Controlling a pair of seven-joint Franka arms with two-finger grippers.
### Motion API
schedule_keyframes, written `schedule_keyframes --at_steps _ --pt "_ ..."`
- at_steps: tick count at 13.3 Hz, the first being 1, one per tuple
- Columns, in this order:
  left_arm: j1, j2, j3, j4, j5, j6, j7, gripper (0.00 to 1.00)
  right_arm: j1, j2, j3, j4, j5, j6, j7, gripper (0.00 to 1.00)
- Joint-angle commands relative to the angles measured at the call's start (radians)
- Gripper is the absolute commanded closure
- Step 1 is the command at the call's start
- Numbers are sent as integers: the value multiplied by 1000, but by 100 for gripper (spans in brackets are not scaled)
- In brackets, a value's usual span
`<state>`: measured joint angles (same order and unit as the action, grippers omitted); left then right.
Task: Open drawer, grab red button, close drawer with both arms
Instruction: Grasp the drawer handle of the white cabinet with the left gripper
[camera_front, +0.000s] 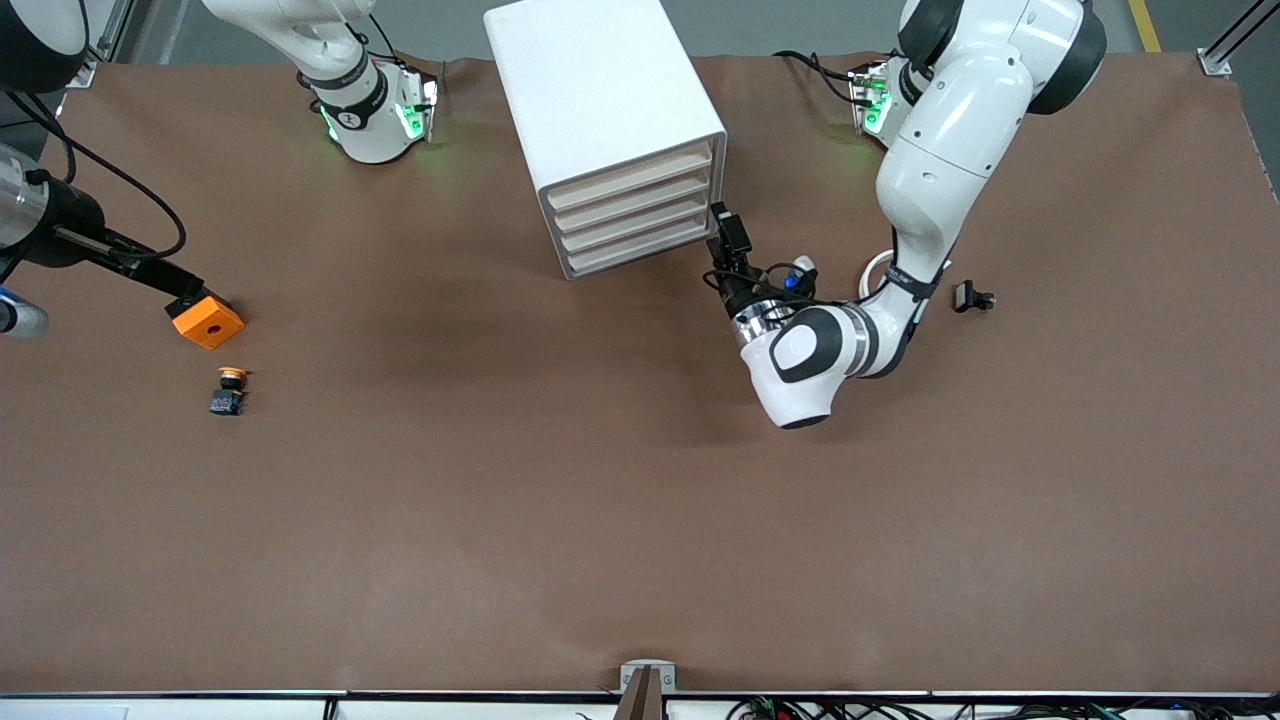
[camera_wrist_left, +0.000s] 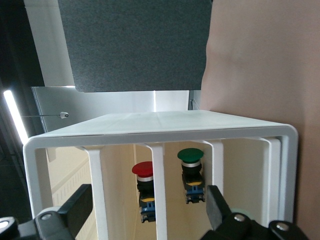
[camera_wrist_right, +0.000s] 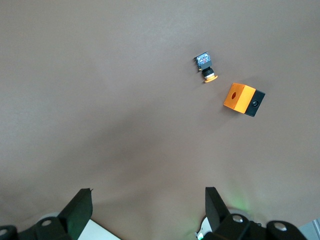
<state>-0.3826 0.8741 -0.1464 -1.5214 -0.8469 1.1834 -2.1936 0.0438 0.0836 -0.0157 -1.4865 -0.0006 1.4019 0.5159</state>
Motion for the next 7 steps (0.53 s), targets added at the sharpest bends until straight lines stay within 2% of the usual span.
schedule_keyframes --at_steps 1,2,4,6,7 --pt "-21 9 -4 18 -29 -21 -55 1 -4 8 -1 19 4 -14 19 0" --pt "-22 11 -4 20 -32 -19 -60 11 1 8 -1 19 7 -14 21 0" --pt "-33 14 -4 20 -34 -19 -63 22 5 8 -1 19 5 -15 23 0" --pt "-51 14 -4 18 -32 -21 -92 32 5 8 -1 19 7 -14 44 0" --pt "-55 16 -4 18 -32 -19 -92 32 5 8 -1 19 10 -14 55 0"
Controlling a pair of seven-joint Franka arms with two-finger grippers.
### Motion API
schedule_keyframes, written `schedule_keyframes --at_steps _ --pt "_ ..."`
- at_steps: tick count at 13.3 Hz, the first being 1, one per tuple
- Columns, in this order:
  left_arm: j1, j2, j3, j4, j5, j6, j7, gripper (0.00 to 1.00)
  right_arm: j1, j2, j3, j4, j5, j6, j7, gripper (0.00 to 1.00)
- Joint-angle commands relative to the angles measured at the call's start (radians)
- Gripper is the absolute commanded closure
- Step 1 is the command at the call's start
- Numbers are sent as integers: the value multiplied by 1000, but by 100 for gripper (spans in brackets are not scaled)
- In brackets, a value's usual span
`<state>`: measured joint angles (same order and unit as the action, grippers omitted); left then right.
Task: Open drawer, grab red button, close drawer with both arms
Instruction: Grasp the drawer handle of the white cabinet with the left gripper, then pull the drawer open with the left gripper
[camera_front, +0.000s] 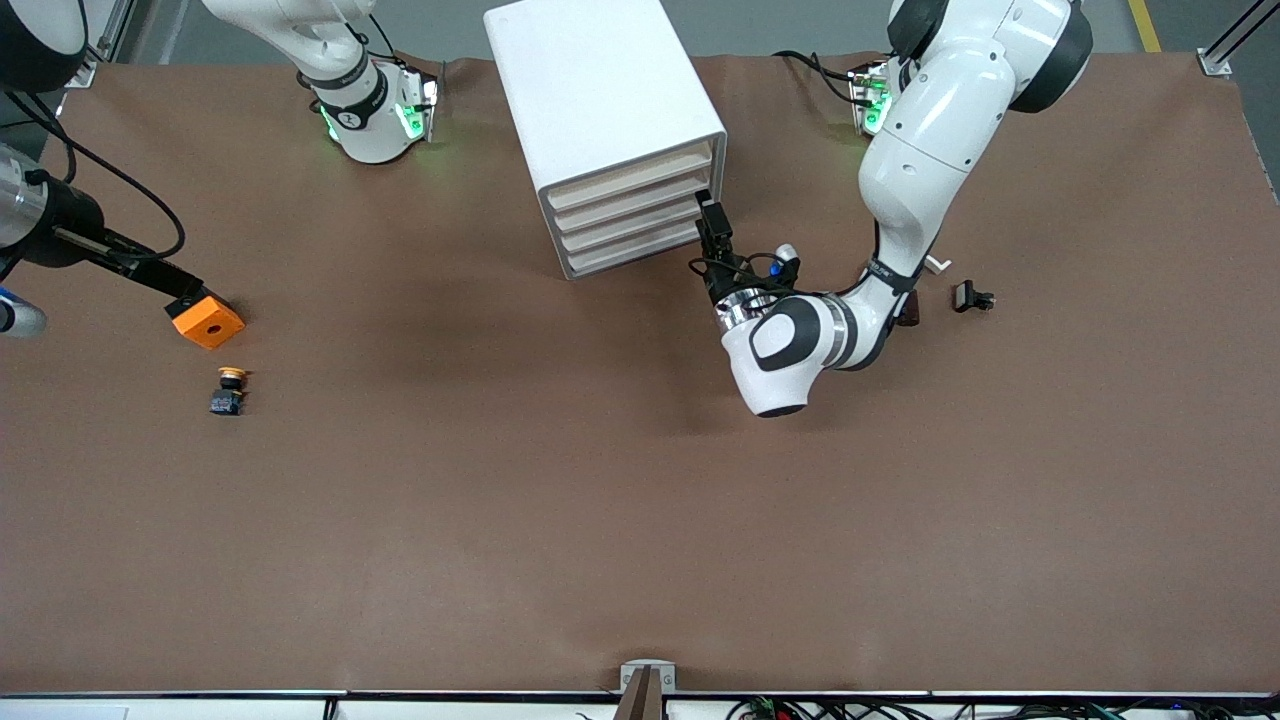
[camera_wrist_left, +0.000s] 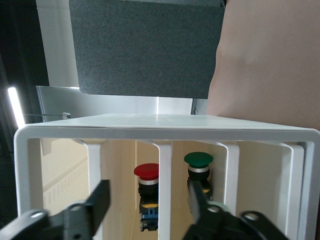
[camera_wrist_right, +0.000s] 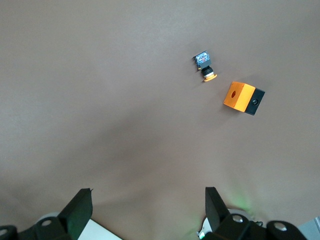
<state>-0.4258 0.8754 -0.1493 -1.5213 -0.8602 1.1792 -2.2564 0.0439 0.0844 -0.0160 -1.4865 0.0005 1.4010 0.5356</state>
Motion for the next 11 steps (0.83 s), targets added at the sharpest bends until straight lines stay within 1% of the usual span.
schedule_keyframes --at_steps 1,8,9,11 --pt "-19 14 -1 18 -20 -13 -29 32 7 8 -1 18 16 -13 41 0" --pt "-59 14 0 1 -17 -12 -31 32 8 8 -1 18 19 -11 49 0" --pt "-59 14 0 1 -17 -12 -31 36 13 8 1 18 19 -10 69 0" --pt "-65 14 0 -11 -13 -12 -31 48 24 8 -1 18 19 -11 80 0"
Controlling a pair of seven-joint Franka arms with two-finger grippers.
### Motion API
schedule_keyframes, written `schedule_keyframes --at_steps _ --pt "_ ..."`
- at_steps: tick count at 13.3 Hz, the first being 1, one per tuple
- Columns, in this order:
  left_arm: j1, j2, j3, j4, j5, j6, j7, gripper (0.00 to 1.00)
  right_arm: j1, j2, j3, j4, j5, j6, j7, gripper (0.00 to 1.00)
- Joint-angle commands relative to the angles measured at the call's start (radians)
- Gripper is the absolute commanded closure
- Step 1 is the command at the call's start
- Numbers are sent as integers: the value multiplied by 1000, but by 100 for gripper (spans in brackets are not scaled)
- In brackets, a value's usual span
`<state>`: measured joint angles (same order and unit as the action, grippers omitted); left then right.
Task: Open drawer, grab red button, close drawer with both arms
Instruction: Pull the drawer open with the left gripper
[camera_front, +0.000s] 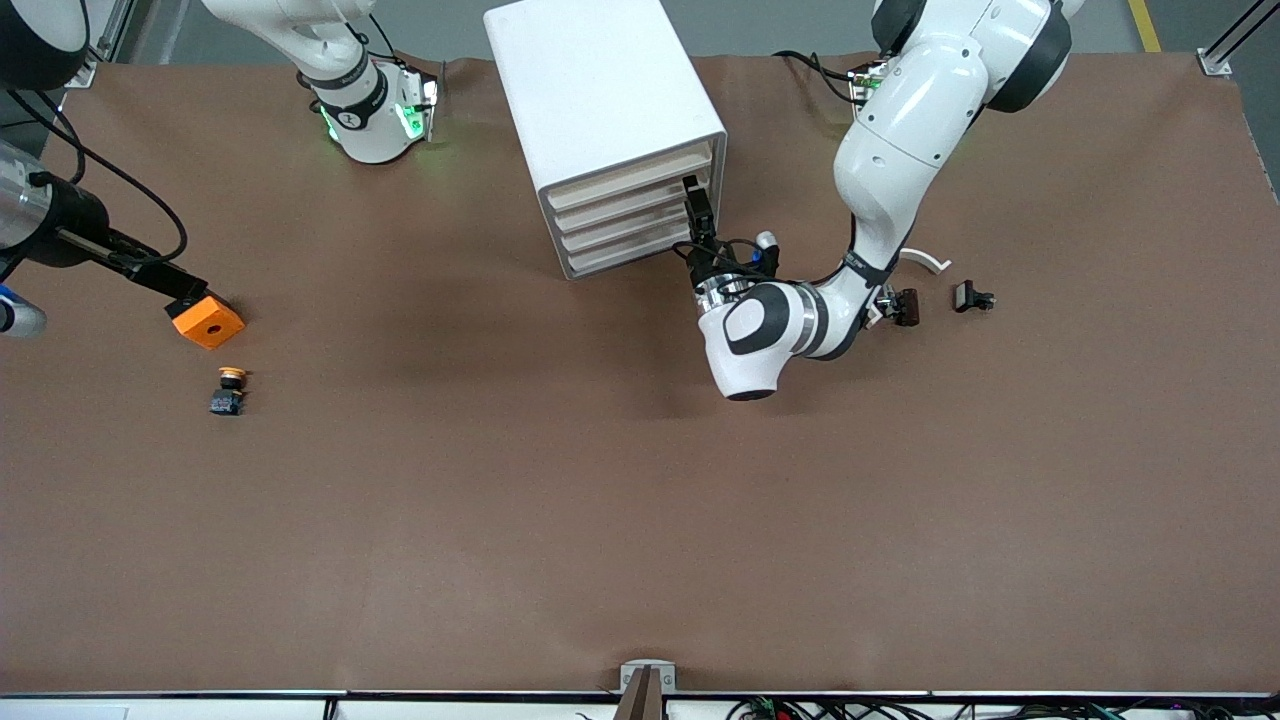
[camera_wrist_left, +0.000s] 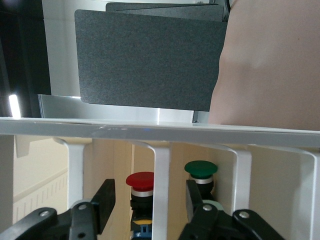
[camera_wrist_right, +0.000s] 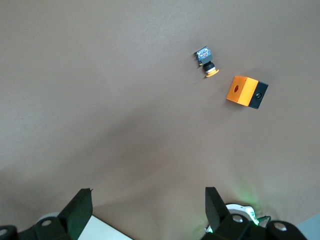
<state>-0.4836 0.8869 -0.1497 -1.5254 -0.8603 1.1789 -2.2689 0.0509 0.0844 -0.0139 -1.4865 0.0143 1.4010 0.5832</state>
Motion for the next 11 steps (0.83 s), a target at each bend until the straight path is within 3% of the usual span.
schedule_keyframes --at_steps 1,3,7,11 --pt "-10 3 1 -10 -8 -12 -20 54 17 8 -3 18 6 -10 32 0" --pt "-10 1 1 -19 -6 -12 -23 58 14 9 -3 15 6 -10 32 0" --pt "-23 1 2 -18 -2 -12 -24 80 12 8 -3 15 6 -10 32 0" --pt "-23 3 12 -13 1 -9 -24 85 14 8 -3 15 6 -10 32 0"
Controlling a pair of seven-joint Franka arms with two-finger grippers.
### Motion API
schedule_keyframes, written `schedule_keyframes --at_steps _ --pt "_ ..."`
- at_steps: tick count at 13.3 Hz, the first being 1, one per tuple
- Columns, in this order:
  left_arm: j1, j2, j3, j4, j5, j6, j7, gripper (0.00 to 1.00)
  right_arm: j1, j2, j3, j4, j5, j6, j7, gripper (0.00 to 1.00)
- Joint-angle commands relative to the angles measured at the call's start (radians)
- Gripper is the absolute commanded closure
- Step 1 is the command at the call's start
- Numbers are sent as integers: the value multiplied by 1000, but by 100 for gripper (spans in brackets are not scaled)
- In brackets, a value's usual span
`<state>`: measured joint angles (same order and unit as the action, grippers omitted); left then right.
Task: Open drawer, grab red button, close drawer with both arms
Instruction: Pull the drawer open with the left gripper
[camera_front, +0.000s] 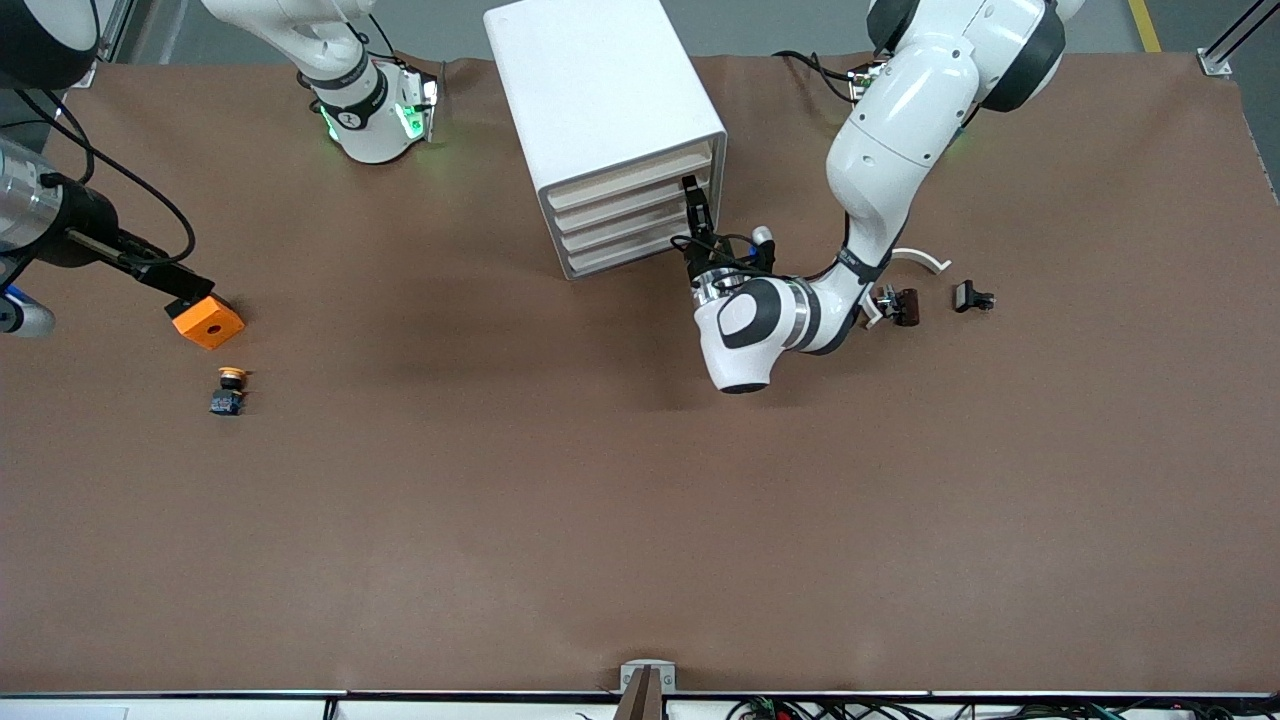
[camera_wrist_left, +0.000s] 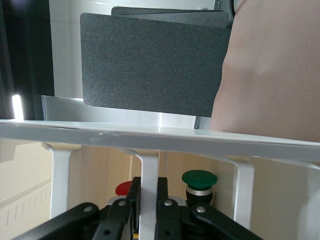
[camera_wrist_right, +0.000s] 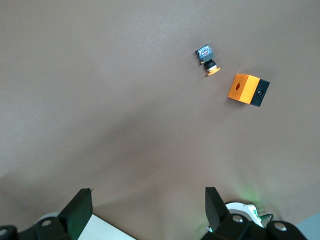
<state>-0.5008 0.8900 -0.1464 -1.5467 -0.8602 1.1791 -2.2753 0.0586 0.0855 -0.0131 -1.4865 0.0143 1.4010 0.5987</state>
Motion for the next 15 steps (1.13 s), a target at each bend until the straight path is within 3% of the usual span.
schedule_keyframes --at_steps 1,6,11,15 --pt "-4 0 8 10 3 -9 -17 85 6 7 -4 15 6 -8 16 0" --pt "7 0 11 17 33 -4 -15 85 4 7 -4 15 6 -10 16 0" --pt "10 6 88 75 59 -2 -13 85 4 7 -4 15 6 -10 16 0" --pt "31 15 97 100 73 -2 -10 85 4 7 -4 15 6 -11 15 0"
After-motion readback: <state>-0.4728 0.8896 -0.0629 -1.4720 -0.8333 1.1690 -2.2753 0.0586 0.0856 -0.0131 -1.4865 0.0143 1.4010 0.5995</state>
